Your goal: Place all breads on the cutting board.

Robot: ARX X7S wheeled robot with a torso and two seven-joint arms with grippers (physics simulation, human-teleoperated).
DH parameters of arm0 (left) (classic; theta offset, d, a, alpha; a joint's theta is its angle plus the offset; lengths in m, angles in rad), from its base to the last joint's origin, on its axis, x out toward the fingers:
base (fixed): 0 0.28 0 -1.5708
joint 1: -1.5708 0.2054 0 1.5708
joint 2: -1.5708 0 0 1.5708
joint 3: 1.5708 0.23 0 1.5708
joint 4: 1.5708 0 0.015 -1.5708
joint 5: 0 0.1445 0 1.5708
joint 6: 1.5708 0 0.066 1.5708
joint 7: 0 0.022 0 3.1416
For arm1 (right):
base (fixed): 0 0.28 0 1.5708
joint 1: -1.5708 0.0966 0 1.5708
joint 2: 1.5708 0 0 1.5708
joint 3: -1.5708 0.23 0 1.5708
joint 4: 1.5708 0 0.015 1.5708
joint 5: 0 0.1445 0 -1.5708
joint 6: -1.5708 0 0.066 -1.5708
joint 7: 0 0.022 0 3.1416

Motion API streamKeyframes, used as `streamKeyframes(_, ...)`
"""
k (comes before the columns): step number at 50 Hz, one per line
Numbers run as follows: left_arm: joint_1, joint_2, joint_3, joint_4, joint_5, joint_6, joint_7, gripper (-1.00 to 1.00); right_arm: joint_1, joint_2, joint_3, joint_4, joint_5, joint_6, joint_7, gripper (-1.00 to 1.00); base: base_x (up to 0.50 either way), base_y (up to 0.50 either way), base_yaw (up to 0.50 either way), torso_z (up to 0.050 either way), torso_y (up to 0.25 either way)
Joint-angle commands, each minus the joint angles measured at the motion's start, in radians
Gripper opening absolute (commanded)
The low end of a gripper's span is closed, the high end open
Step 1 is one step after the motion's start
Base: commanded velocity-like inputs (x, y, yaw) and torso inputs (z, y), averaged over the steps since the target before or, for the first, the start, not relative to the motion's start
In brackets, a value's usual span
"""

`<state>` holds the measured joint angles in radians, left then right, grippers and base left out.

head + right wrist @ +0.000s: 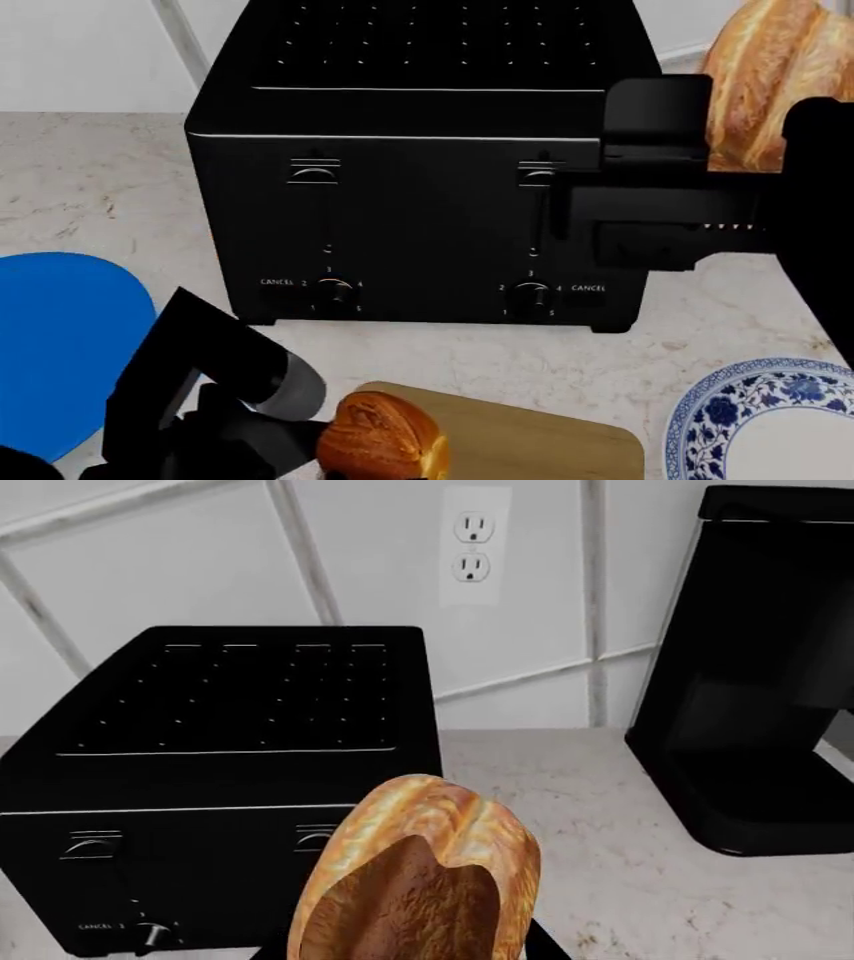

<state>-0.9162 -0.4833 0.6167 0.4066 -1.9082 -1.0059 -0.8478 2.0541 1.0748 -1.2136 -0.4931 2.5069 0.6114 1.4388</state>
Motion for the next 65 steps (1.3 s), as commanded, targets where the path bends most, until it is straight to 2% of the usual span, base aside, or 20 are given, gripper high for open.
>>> streamKeyframes(1, -0.031, 0.022, 0.033, -0.024, -0.013, 0.011, -0.016, -1.00, -0.005, 0.000, -0.001, -0.001, -0.012, 0.021, -0.011, -1.00, 0.00, 0.00, 0.00, 0.000, 0.010)
streamKeyframes(15, 0.024, 0.045, 0.080, -0.066, 0.193, 0.017, 0.114, -1.00, -0.019, 0.006, -0.007, -0.003, -0.021, 0.019, -0.023, -1.00, 0.00, 0.00, 0.00, 0.000, 0.001)
streamKeyframes(17, -0.033, 0.051, 0.076, -0.086, 0.121, 0.004, 0.068, -1.00, -0.021, 0.006, -0.007, -0.004, -0.021, 0.018, -0.024, -1.00, 0.00, 0.00, 0.00, 0.000, 0.000)
streamKeyframes(19, 0.014, 0.049, 0.089, -0.091, 0.218, 0.021, 0.132, -1.00, -0.022, 0.007, -0.008, -0.005, -0.022, 0.017, -0.025, -1.00, 0.00, 0.00, 0.00, 0.005, 0.000)
streamKeyframes(25, 0.002, 0.052, 0.097, -0.120, 0.234, 0.027, 0.145, -1.00, -0.023, 0.007, -0.009, -0.004, -0.023, 0.017, -0.025, -1.00, 0.00, 0.00, 0.00, 0.000, 0.000)
streamKeyframes(27, -0.056, 0.056, 0.089, -0.135, 0.135, 0.006, 0.078, -1.00, -0.022, 0.007, -0.008, -0.004, -0.023, 0.017, -0.024, -1.00, 0.00, 0.00, 0.00, 0.000, 0.005)
streamKeyframes(30, 0.019, 0.045, 0.111, -0.125, 0.248, 0.032, 0.155, -1.00, -0.023, 0.007, -0.009, -0.005, -0.025, 0.016, -0.025, -1.00, 0.00, 0.00, 0.00, 0.000, 0.000)
streamKeyframes(33, -0.028, 0.051, 0.109, -0.136, 0.160, 0.010, 0.092, -1.00, -0.021, 0.007, -0.008, -0.006, -0.024, 0.015, -0.023, -1.00, 0.00, 0.00, 0.00, 0.000, 0.000)
streamKeyframes(35, 0.032, 0.046, 0.128, -0.132, 0.258, 0.036, 0.164, -1.00, -0.021, 0.008, -0.009, -0.006, -0.023, 0.016, -0.022, -1.00, 0.00, 0.00, 0.00, 0.000, 0.000)
streamKeyframes(40, -0.024, 0.053, 0.125, -0.164, 0.179, 0.013, 0.113, -1.00, -0.024, 0.005, -0.010, -0.005, -0.027, 0.016, -0.025, -1.00, 0.00, 0.00, 0.00, 0.000, 0.002)
streamKeyframes(41, 0.028, 0.049, 0.145, -0.161, 0.270, 0.039, 0.179, -1.00, -0.024, 0.006, -0.010, -0.006, -0.027, 0.016, -0.026, -1.00, 0.00, 0.00, 0.00, 0.000, 0.000)
streamKeyframes(46, 0.043, 0.053, 0.161, -0.189, 0.308, 0.051, 0.209, -1.00, -0.024, 0.008, -0.009, -0.008, -0.026, 0.014, -0.026, -1.00, 0.00, 0.00, 0.00, 0.000, 0.000)
streamKeyframes(49, 0.039, 0.055, 0.167, -0.205, 0.319, 0.054, 0.218, -1.00, -0.020, 0.006, -0.009, -0.008, -0.022, 0.016, -0.023, -1.00, 0.00, 0.00, 0.00, 0.000, 0.000)
streamKeyframes(50, -0.014, 0.057, 0.152, -0.211, 0.231, 0.025, 0.159, -1.00, -0.019, 0.006, -0.008, -0.007, -0.021, 0.017, -0.022, -1.00, 0.00, 0.00, 0.00, 0.000, 0.000)
streamKeyframes(53, 0.043, 0.055, 0.180, -0.219, 0.333, 0.061, 0.232, -1.00, -0.018, 0.006, -0.008, -0.008, -0.020, 0.016, -0.021, -1.00, 0.00, 0.00, 0.00, 0.000, 0.000)
streamKeyframes(55, -0.028, 0.059, 0.159, -0.225, 0.209, 0.022, 0.149, -1.00, -0.017, 0.006, -0.008, -0.007, -0.020, 0.017, -0.021, -1.00, 0.00, 0.00, 0.00, 0.000, 0.000)
streamKeyframes(60, 0.016, 0.049, 0.180, -0.208, 0.267, 0.039, 0.182, -1.00, -0.015, 0.007, -0.008, -0.004, -0.019, 0.018, -0.021, -1.00, 0.00, 0.00, 0.00, 0.000, 0.000)
streamKeyframes(61, 0.028, 0.044, 0.188, -0.207, 0.310, 0.050, 0.204, 1.00, -0.017, 0.007, -0.008, -0.004, -0.021, 0.018, -0.022, -1.00, 0.00, 0.00, 0.00, 0.000, 0.000)
streamKeyframes(62, -0.053, -0.018, 0.154, -0.057, 0.242, 0.013, 0.071, 1.00, -0.024, 0.008, -0.011, -0.007, -0.028, 0.016, -0.026, -1.00, 0.00, 0.00, 0.00, 0.000, 0.000)
streamKeyframes(65, -0.087, -0.042, 0.124, 0.049, 0.157, 0.018, -0.004, 1.00, -0.028, 0.008, -0.011, -0.011, -0.031, 0.013, -0.028, -1.00, 0.00, 0.00, 0.00, 0.000, 0.000)
